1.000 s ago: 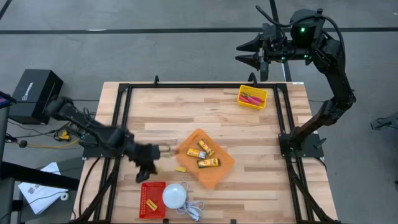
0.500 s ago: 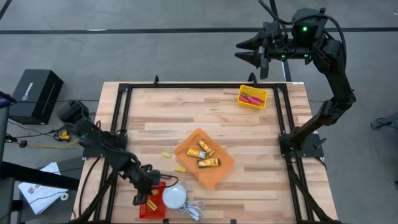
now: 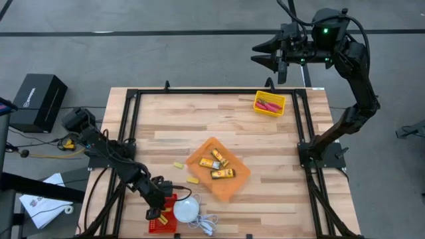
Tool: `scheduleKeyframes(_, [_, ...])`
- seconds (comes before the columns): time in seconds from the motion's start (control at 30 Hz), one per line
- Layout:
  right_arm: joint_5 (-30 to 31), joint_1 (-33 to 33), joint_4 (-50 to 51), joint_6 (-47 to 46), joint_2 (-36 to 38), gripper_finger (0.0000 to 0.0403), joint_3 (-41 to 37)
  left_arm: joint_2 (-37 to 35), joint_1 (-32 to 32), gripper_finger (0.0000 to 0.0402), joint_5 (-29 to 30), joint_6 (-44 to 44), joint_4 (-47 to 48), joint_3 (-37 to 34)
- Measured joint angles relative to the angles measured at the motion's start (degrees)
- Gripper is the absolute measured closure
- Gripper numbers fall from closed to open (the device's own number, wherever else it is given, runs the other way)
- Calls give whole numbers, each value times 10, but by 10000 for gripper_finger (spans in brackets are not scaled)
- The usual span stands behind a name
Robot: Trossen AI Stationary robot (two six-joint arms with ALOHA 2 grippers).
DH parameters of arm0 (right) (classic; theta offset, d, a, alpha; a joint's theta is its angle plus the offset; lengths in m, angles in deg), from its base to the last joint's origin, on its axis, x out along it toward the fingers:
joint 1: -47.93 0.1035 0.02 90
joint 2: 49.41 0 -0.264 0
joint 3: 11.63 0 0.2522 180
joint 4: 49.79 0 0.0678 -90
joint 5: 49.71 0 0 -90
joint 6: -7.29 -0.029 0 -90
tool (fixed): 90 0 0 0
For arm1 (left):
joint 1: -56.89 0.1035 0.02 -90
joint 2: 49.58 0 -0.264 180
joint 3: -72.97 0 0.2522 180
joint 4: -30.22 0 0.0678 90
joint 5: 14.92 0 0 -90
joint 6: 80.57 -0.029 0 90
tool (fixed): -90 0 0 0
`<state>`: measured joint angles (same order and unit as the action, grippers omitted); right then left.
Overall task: Pick & Place School Supplies
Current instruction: Put the yellow eraser into the red bin
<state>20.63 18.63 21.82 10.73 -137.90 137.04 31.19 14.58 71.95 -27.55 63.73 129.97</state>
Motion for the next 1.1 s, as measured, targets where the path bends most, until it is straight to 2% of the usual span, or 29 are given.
scheduleKeyframes(0.17, [0, -1, -1, 15, 0, 239, 0, 0, 0, 212, -19, 21, 2, 0])
scheduleKeyframes(0.33, [0, -14, -27, 30, 0, 239, 0, -27, 18, 201, -60, 34, 11, 0])
scheduleKeyframes(0.57, [0, -43, -74, 33, 0, 239, 0, -114, 77, 223, -47, 25, 94, 0])
scheduleKeyframes(0.8, [0, -80, -52, 56, 0, 239, 0, -181, 161, 242, -24, -43, 181, 0])
scheduleKeyframes(0.93, [0, -96, -20, 82, 0, 239, 0, -179, 219, 250, -25, -116, 219, 0])
scheduleKeyframes(1.1, [0, -129, -5, 97, 0, 239, 0, -127, 331, 276, -23, -185, 202, 0])
